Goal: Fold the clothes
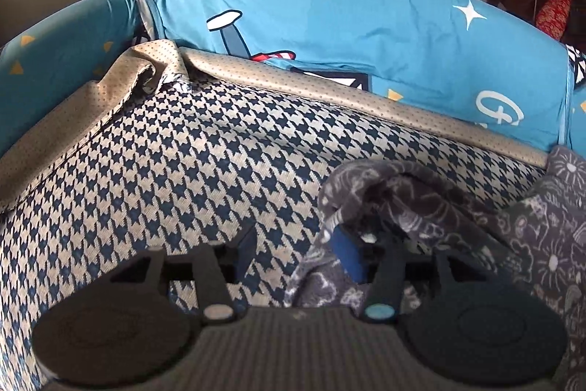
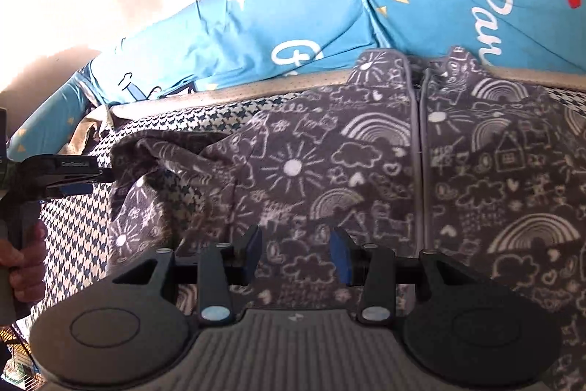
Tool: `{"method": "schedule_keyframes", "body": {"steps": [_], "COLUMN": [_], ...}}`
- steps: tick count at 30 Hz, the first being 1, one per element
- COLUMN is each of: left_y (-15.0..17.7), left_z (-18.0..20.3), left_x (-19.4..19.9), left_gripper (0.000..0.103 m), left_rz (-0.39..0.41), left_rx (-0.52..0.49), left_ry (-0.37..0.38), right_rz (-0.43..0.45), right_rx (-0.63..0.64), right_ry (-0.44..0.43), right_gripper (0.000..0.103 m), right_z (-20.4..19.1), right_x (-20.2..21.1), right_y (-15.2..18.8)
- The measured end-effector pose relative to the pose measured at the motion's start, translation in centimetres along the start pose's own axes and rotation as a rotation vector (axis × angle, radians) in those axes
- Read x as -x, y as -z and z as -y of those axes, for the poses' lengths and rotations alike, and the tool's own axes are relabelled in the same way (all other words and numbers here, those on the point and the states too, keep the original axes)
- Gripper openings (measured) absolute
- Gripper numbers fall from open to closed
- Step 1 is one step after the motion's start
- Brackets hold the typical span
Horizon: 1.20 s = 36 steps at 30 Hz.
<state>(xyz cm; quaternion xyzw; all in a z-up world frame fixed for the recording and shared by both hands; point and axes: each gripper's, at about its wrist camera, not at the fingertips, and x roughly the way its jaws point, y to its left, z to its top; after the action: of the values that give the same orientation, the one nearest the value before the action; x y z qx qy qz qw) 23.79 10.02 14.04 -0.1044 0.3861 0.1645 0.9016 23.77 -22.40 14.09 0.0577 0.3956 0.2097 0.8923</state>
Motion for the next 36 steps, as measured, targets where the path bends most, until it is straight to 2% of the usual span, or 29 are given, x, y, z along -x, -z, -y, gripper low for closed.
{"method": "schedule_keyframes", "body": {"steps": [3,7,12,14,18,22,24,27,36], "left_y": [-0.1,-0.2,-0.1,-0.1,0.1,0.3,0.4,0.1,-2.1], "left_z": [-0.5,0.7,1.9,1.8,1.8,2.4,2.7,3.1,1.4], "left_x": [0.5,1.3,-0.1,-1.3,-2.8,-3.5,-3.8,-3.5,-1.7], "left_gripper": [0.049,0.062,0.062,0.060,0.050,0.023,0.016,0.007,0.006], "left_rz": [0.007,0.035,0.032,0.008,-0.015,-0.023,-0.017,0.026,0.193], "left_rx": [0.009,-0.082,-0.175,-0.174,-0.167,-0.180,-0.179,-0.178,-0.118], "left_ry": [0.053,0.102,0.095,0.083,0.090,0.102,0.094,0.032,-0.317], "right_rz": [-0.010,-0.015,-0.025,-0.029,-0.035,-0.042,-0.045,-0.044,-0.024], "right_rx": [0.004,0.004,0.002,0.004,0.010,0.009,0.005,0.004,0.019], "right_ry": [-0.007,-0.009,-0.010,-0.009,-0.009,-0.006,-0.008,-0.014,-0.039], "right_gripper": [0.042,0.042,0.042,0.042,0.042,0.042,0.042,0.042,0.042], "right_z": [-0.1,-0.1,-0.2,-0.3,-0.6,-0.8,-0.9,-1.1,-1.7], "right_x": [-0.3,-0.6,-1.0,-1.2,-1.6,-2.1,-2.3,-2.5,-2.7], "right_y": [0.0,-0.1,0.0,0.0,0.1,0.0,0.0,0.1,0.1]}}
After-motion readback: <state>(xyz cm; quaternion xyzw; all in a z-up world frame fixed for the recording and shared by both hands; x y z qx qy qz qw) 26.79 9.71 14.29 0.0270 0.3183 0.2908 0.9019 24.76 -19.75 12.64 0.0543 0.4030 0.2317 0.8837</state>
